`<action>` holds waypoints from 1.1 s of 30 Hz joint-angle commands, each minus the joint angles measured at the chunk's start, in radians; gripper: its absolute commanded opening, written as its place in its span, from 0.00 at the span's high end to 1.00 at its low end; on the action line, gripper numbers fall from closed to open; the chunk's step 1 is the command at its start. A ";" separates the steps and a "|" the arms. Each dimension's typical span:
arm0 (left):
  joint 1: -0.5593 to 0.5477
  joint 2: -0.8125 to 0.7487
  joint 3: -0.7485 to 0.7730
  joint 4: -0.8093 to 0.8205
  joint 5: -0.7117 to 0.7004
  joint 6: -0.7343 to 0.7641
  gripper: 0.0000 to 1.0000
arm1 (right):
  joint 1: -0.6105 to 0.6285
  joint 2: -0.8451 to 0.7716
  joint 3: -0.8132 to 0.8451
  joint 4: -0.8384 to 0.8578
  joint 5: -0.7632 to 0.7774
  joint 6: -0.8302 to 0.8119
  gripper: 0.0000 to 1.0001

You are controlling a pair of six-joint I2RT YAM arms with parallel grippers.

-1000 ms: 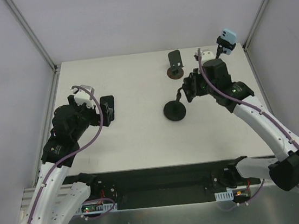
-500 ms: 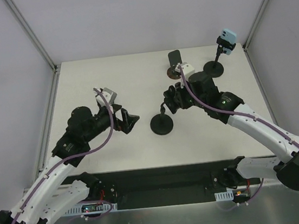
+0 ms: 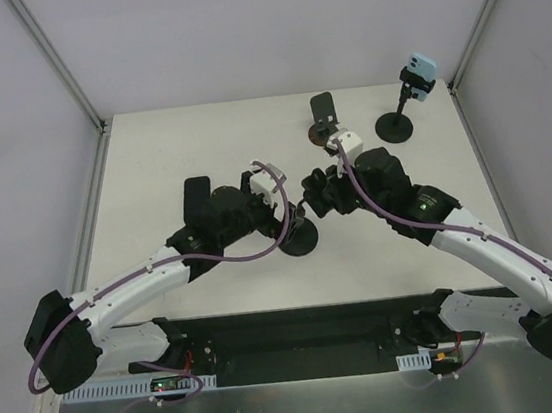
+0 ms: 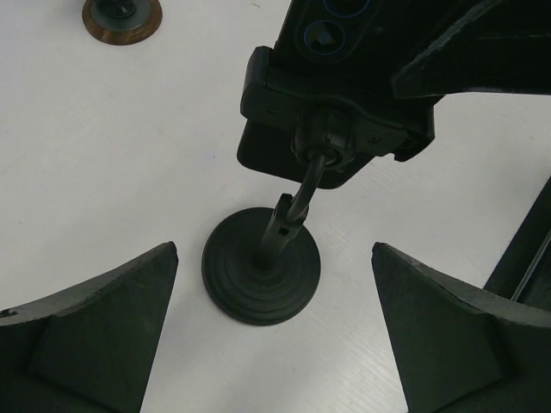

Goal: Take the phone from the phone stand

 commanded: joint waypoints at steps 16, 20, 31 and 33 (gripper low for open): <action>-0.044 0.236 0.116 0.194 -0.012 0.089 0.58 | 0.029 -0.055 -0.014 0.146 -0.028 -0.004 0.97; -0.045 0.250 0.107 0.212 -0.008 0.087 0.58 | 0.029 -0.046 -0.019 0.159 -0.045 -0.001 0.98; -0.045 0.223 0.020 0.272 -0.031 0.011 1.00 | 0.029 -0.067 -0.075 0.220 -0.039 0.013 0.69; -0.045 0.203 -0.008 0.307 -0.045 -0.024 1.00 | 0.029 -0.092 -0.094 0.261 -0.035 0.015 0.55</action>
